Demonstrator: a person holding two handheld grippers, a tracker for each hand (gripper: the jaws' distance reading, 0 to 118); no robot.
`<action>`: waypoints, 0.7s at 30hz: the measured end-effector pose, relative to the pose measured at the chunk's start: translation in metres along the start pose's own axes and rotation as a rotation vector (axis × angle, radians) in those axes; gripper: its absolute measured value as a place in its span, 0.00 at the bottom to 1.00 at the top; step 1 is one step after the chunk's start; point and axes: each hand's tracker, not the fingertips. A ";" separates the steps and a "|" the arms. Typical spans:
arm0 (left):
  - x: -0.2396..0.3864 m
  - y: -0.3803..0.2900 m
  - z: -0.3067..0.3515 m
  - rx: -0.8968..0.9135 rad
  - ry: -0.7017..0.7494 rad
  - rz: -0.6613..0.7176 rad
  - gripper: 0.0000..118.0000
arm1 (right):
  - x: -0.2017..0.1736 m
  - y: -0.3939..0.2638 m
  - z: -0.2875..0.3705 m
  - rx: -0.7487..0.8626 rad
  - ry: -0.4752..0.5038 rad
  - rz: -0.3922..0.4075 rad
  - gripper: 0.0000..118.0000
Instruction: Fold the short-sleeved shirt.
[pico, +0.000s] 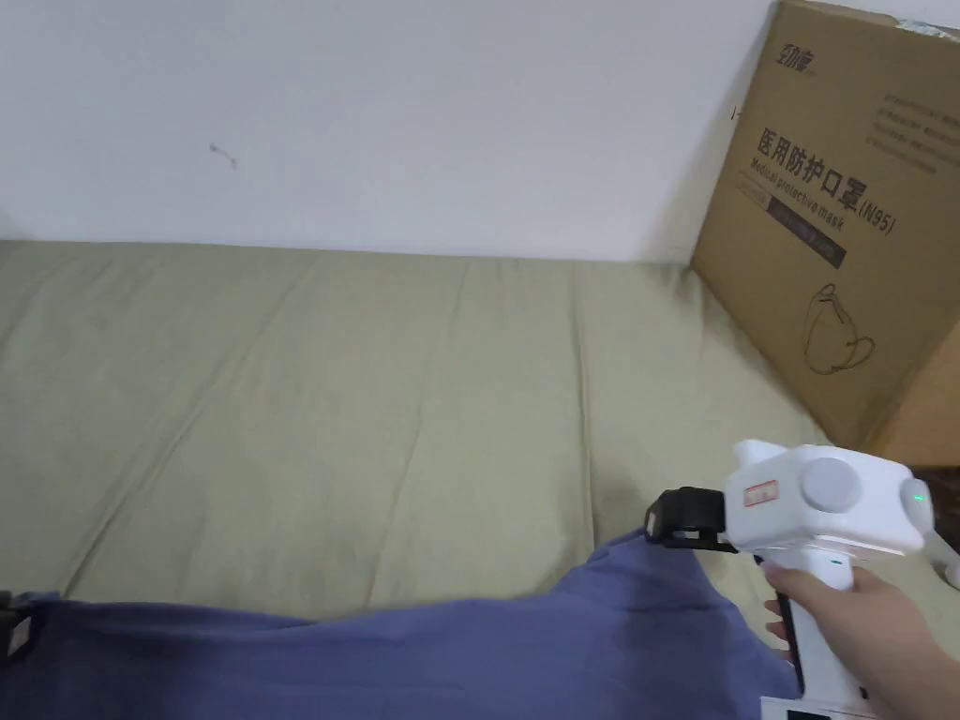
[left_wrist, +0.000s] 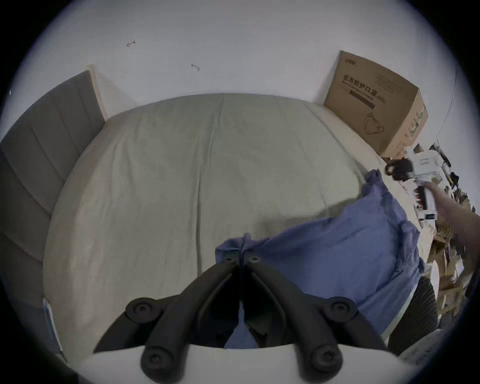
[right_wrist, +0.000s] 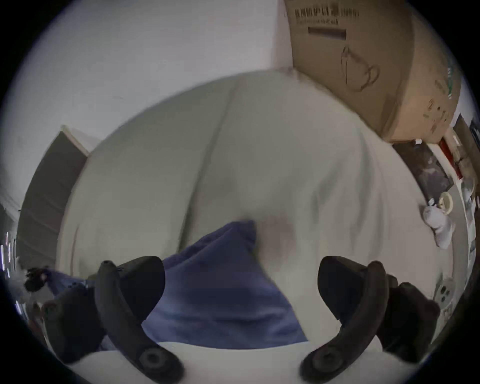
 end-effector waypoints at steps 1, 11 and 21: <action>-0.001 0.000 0.001 -0.001 -0.001 0.006 0.00 | 0.001 0.002 -0.013 -0.035 -0.026 0.012 0.98; -0.018 0.002 -0.019 -0.052 -0.033 0.102 0.00 | -0.006 0.002 0.019 -0.013 0.068 0.080 0.00; -0.041 0.038 -0.010 0.112 -0.129 0.196 0.00 | -0.026 -0.001 0.143 0.310 0.040 0.111 0.00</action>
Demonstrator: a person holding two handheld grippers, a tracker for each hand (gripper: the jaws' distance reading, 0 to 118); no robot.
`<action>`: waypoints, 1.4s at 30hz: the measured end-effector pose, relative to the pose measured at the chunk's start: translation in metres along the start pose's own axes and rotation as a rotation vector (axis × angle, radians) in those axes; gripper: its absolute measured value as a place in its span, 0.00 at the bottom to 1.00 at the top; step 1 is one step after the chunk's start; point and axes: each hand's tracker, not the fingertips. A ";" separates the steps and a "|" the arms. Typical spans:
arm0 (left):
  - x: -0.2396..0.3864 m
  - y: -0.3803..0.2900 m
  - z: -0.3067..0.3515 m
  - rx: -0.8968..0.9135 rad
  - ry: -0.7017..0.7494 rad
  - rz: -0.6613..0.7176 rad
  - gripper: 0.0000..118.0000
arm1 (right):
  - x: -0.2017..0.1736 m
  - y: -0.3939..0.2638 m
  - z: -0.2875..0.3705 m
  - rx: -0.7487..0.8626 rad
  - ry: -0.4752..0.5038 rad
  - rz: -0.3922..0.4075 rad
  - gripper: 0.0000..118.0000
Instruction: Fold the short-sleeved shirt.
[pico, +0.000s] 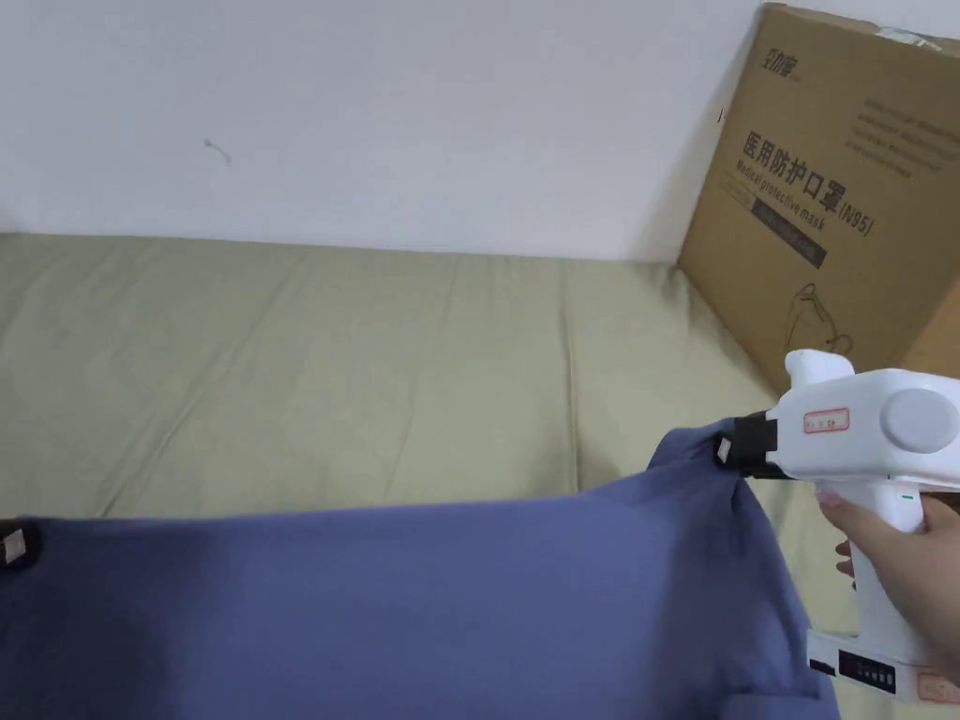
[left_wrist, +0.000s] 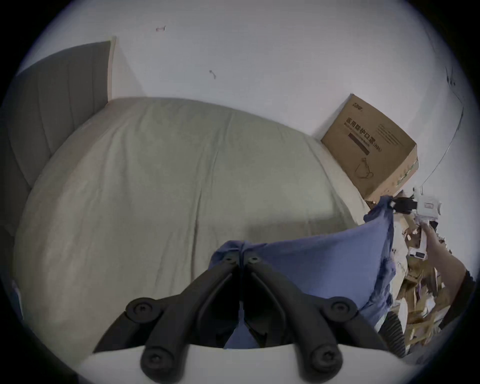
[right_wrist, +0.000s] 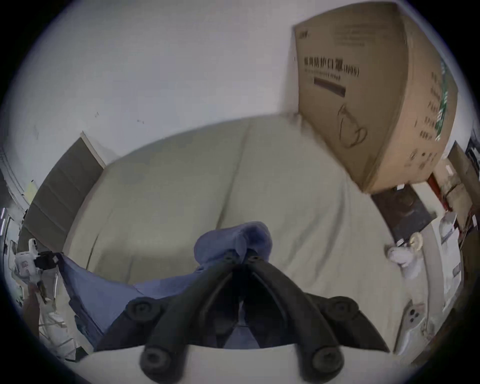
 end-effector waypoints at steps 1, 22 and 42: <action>0.001 0.007 0.001 0.015 0.002 -0.022 0.00 | -0.003 0.004 0.008 0.023 -0.001 0.001 0.00; -0.017 -0.107 0.060 -0.064 -0.135 -0.270 0.00 | 0.037 -0.240 0.118 -0.213 0.038 -0.192 0.00; 0.080 -0.111 0.158 0.367 -0.033 -0.180 1.00 | -0.046 -0.188 0.188 0.290 0.074 -0.048 1.00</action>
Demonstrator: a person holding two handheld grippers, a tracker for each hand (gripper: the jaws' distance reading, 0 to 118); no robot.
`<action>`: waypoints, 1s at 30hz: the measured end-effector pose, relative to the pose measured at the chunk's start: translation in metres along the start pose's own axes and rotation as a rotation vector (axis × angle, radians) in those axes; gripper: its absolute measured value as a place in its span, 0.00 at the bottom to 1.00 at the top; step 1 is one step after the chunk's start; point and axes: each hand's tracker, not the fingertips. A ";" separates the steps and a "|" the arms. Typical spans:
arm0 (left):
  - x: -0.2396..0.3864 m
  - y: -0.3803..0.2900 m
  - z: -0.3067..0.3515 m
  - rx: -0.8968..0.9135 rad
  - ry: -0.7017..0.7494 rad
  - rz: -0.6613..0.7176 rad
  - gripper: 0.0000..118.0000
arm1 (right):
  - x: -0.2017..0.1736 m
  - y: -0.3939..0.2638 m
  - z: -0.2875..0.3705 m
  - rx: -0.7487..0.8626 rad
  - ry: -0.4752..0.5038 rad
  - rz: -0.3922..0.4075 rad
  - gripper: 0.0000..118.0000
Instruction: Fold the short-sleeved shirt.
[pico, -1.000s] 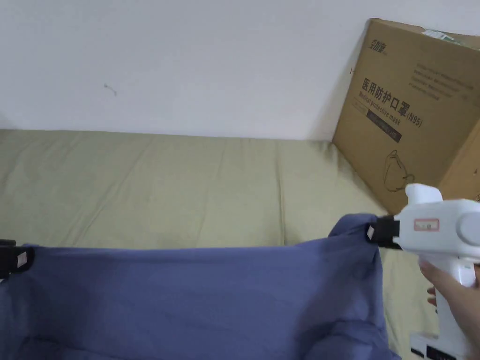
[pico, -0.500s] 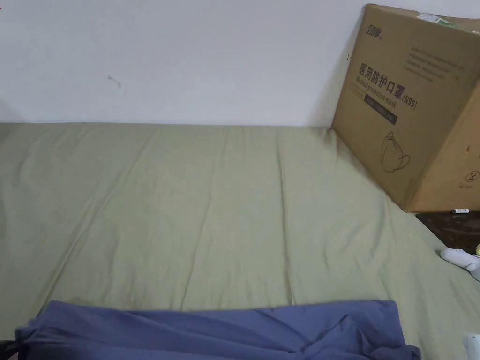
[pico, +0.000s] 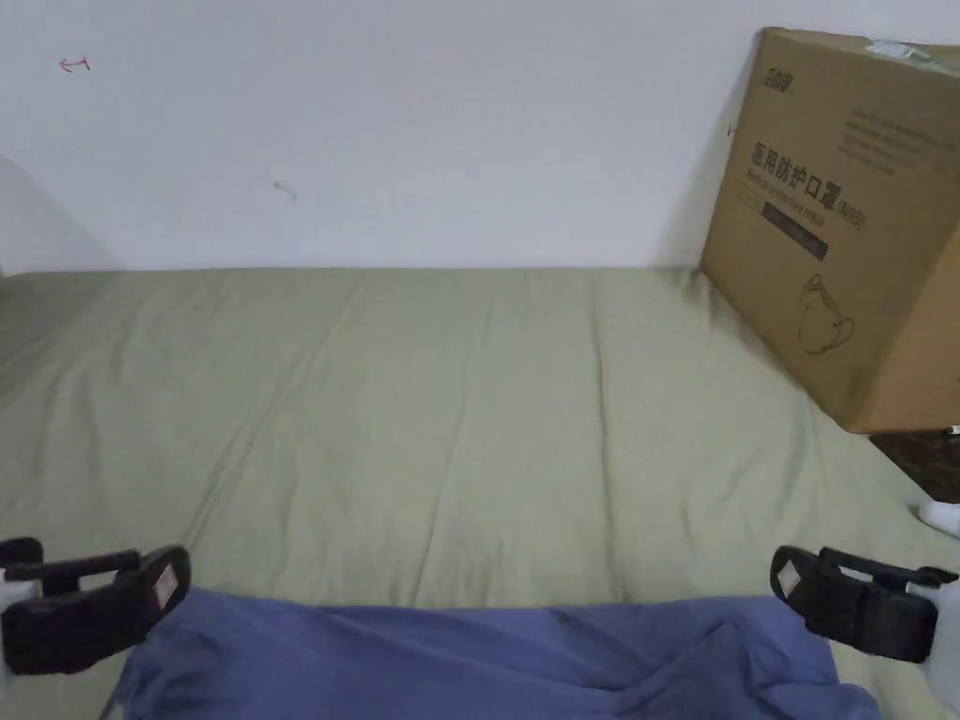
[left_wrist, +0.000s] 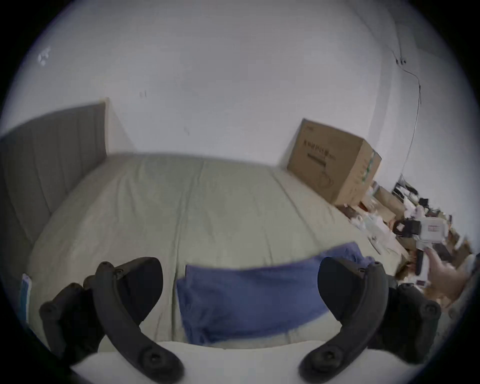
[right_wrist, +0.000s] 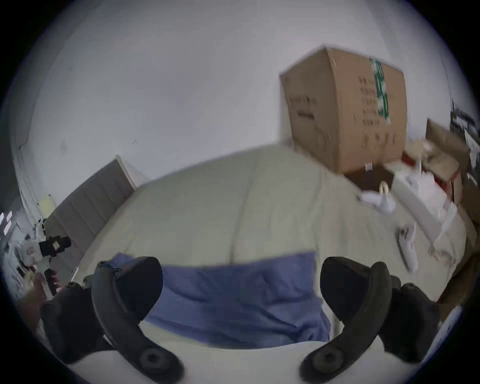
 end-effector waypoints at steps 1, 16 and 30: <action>0.015 0.002 0.002 0.046 0.045 -0.027 1.00 | -0.011 0.003 0.002 0.050 -0.007 0.022 1.00; 0.124 -0.019 -0.010 0.324 0.190 -0.026 0.01 | -0.092 0.004 -0.004 0.354 -0.065 0.162 0.00; -0.044 -0.006 -0.046 -0.217 -0.111 0.346 0.00 | -0.077 0.014 -0.020 0.258 -0.124 0.158 0.00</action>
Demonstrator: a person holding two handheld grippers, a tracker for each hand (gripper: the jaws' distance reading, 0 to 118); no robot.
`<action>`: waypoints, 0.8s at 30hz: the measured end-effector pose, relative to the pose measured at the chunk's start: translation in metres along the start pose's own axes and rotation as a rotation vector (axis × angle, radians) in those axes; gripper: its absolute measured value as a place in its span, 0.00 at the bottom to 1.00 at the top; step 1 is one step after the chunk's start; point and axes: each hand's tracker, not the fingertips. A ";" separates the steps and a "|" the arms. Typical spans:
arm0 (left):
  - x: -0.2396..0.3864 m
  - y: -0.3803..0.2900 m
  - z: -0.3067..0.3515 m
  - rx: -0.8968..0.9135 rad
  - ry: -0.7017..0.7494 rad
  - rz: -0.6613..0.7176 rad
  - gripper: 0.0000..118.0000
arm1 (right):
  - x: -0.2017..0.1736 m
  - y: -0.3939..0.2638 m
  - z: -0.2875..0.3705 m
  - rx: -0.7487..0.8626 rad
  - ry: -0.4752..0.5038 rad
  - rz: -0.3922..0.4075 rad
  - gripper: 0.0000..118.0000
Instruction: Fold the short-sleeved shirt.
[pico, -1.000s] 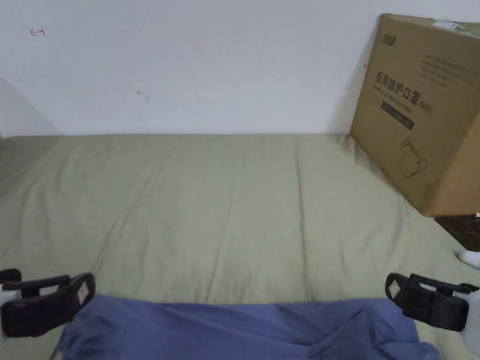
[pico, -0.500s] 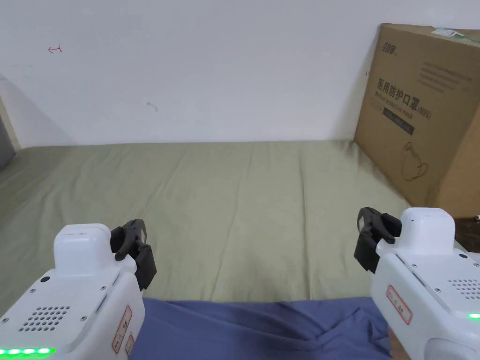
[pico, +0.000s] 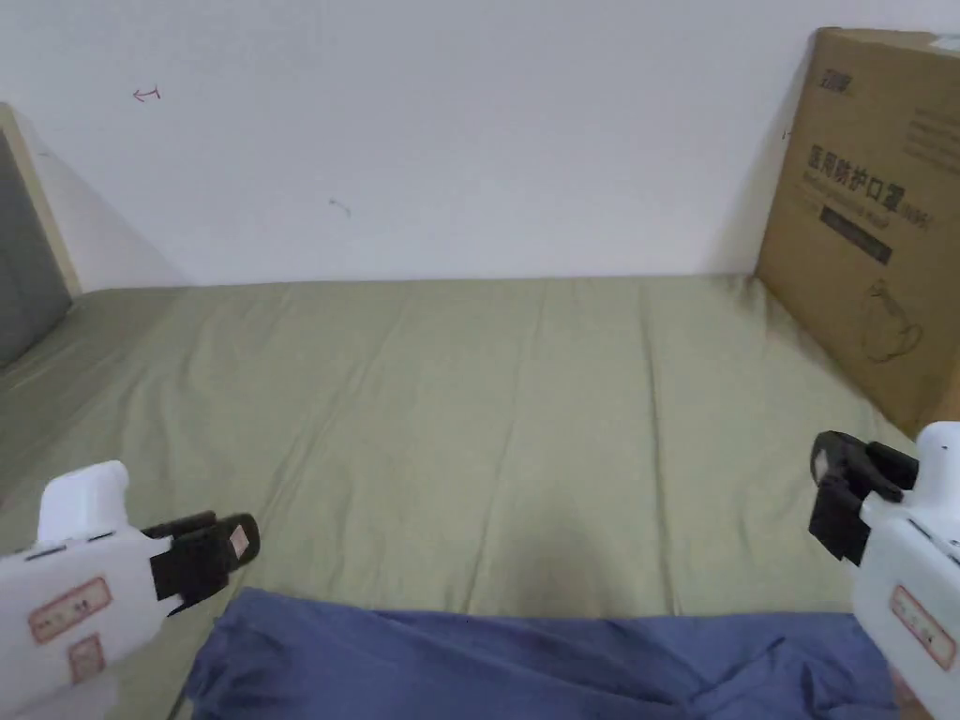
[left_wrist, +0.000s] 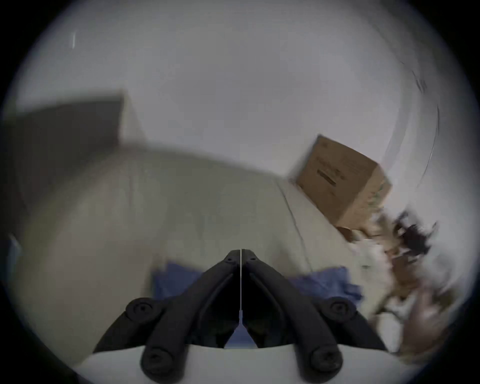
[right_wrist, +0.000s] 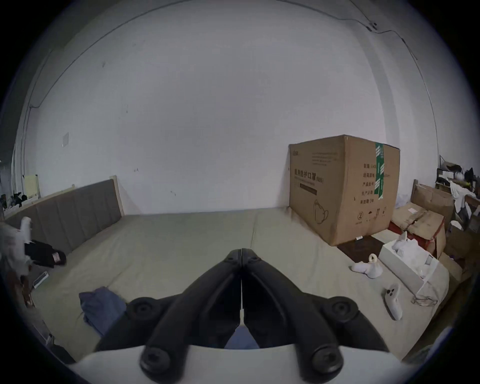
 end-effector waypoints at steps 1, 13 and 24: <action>-0.023 0.004 -0.008 -0.126 -0.046 0.168 0.00 | 0.001 -0.002 -0.002 -0.016 0.003 0.007 0.00; -0.175 -0.031 -0.079 -0.287 -0.305 0.525 1.00 | 0.000 -0.019 -0.023 -0.185 0.005 0.002 0.00; -0.180 -0.061 -0.142 -0.317 -0.484 0.602 0.77 | -0.010 -0.029 -0.041 -0.267 0.017 0.037 0.00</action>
